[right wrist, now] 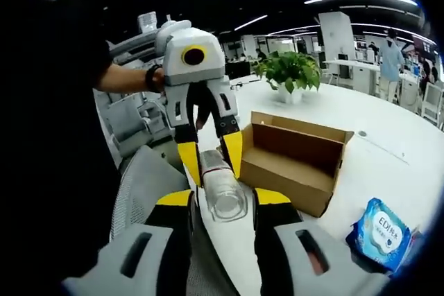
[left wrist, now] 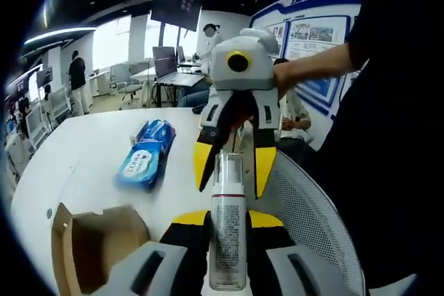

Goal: Operate the shoe box by opening the lid, removing the specified soft item, and placing it in the target area until the item is outside and the box remains undamaged.

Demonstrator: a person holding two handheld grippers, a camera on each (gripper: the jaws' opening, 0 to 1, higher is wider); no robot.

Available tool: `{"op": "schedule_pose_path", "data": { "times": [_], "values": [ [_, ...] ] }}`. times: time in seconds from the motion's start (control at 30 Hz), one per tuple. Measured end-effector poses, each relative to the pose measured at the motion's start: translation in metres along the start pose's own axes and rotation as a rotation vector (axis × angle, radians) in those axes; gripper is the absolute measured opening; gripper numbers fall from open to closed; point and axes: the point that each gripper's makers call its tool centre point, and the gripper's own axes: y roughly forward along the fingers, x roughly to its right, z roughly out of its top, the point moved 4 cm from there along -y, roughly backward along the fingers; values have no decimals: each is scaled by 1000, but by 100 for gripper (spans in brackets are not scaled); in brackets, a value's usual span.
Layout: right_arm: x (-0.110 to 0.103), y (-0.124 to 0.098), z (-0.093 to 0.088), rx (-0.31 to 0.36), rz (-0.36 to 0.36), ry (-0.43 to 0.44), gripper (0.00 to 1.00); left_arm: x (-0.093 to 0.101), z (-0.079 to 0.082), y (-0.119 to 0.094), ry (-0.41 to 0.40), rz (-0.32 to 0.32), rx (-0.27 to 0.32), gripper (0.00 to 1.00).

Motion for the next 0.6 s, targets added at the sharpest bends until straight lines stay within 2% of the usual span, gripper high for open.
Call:
{"op": "schedule_pose_path", "data": {
  "times": [0.2, 0.3, 0.6],
  "values": [
    [-8, 2, 1, 7, 45, -22, 28, 4, 0, 1, 11, -36, -5, 20],
    [-8, 3, 1, 20, 36, -23, 20, 5, 0, 2, 14, -47, -9, 20],
    [-8, -1, -2, 36, 21, 47, 19, 6, -1, 8, -8, -64, 12, 21]
  ]
}}
